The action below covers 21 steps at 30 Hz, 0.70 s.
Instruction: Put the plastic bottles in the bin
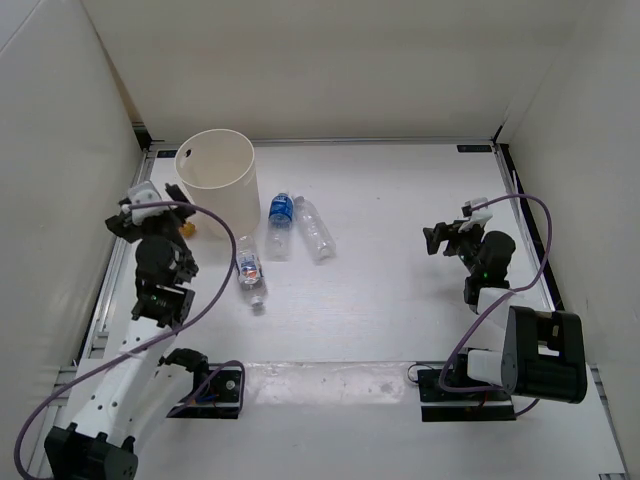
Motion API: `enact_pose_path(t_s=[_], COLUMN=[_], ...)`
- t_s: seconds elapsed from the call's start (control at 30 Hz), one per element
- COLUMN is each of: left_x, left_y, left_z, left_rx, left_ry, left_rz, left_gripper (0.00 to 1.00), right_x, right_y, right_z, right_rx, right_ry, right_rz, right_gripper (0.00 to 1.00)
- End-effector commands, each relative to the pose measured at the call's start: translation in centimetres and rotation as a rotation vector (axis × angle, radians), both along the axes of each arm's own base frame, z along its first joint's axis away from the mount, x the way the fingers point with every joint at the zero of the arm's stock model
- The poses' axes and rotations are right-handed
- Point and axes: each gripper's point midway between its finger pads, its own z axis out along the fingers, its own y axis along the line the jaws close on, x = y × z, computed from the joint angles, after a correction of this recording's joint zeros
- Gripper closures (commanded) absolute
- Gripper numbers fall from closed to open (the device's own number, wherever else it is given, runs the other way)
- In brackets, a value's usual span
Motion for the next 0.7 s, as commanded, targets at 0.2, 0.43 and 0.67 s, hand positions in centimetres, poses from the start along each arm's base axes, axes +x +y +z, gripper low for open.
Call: enact_pose_path(t_s=[0.2, 0.43, 0.67], left_x=[-3.8, -1.3, 3.9], left_y=[5.6, 7.1, 7.6], left_z=[4.3, 1.6, -0.2], left_rx=[-0.244, -0.614, -0.888], left_ry=[0.134, 0.166, 0.292], left_rz=[0.404, 0.349, 0.213], left_gripper=[0.00, 0.00, 0.00], right_x=[0.9, 1.3, 1.4], right_y=[0.3, -1.0, -1.1], right_z=[2.0, 1.7, 1.7], right_rx=[-0.036, -0.021, -0.026], right_ry=[-0.077, -0.053, -0.049], right_rz=[-0.024, -0.092, -0.121], right_gripper=[0.10, 0.10, 0.10])
